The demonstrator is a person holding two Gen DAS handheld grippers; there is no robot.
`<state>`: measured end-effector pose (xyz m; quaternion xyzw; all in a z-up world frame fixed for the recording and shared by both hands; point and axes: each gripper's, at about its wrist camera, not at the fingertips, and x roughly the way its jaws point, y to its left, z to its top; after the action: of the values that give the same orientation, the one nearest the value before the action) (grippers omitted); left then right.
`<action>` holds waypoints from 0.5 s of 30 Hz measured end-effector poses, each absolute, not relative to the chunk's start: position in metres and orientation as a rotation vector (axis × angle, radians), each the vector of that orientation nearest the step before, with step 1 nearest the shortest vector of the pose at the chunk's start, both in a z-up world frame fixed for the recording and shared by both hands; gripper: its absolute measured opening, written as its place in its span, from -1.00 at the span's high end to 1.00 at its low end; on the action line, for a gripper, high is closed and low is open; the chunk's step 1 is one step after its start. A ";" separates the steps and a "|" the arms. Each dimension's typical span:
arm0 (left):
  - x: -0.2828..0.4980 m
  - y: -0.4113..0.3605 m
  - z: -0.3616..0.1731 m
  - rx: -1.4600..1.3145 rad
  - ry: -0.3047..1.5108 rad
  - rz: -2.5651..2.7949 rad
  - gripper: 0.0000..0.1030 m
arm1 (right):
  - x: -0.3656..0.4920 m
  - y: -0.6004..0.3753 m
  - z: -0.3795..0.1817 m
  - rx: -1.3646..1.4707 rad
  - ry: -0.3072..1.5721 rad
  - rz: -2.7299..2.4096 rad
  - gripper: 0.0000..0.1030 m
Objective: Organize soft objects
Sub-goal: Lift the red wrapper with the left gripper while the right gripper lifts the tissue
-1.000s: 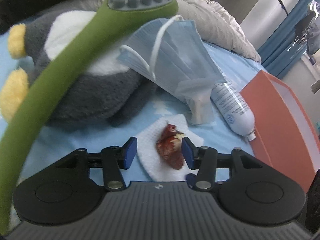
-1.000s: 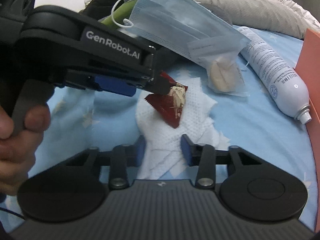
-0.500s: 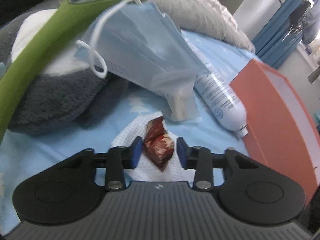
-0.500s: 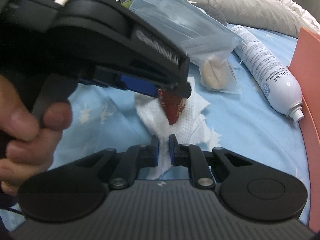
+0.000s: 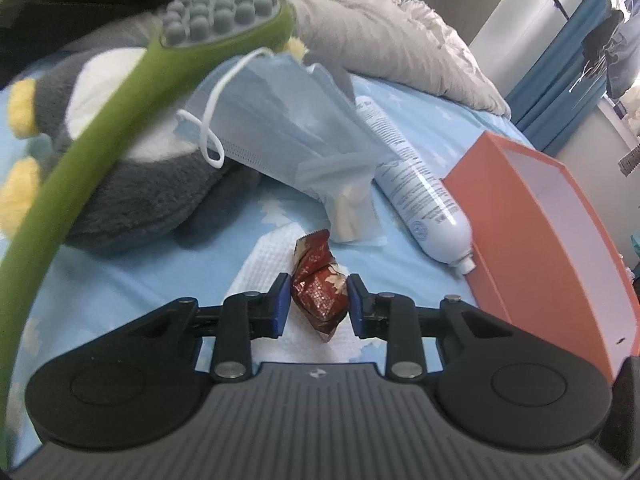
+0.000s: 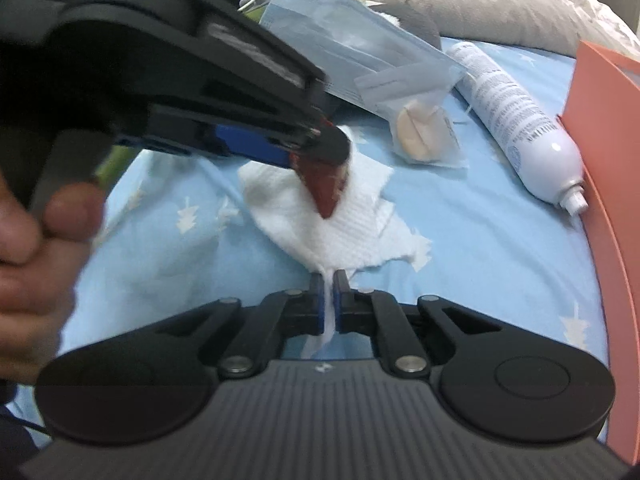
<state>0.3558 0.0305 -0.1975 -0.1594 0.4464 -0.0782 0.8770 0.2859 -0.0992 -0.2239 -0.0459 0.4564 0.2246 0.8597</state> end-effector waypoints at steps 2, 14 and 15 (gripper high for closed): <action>0.345 0.030 -0.189 -0.336 0.924 -0.158 0.33 | 0.281 -0.102 -0.220 -0.082 0.962 0.467 0.86; 0.271 0.030 -0.155 -0.331 0.892 -0.124 0.33 | 0.228 -0.122 -0.196 -0.090 0.966 0.435 0.86; 0.265 0.031 -0.154 -0.337 0.894 -0.121 0.33 | 0.225 -0.123 -0.195 -0.092 0.967 0.431 0.86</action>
<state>0.2648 0.0305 -0.1542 -0.1623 0.4297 -0.0582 0.8864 0.2253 -0.1234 -0.1945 -0.0438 0.4612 0.2055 0.8621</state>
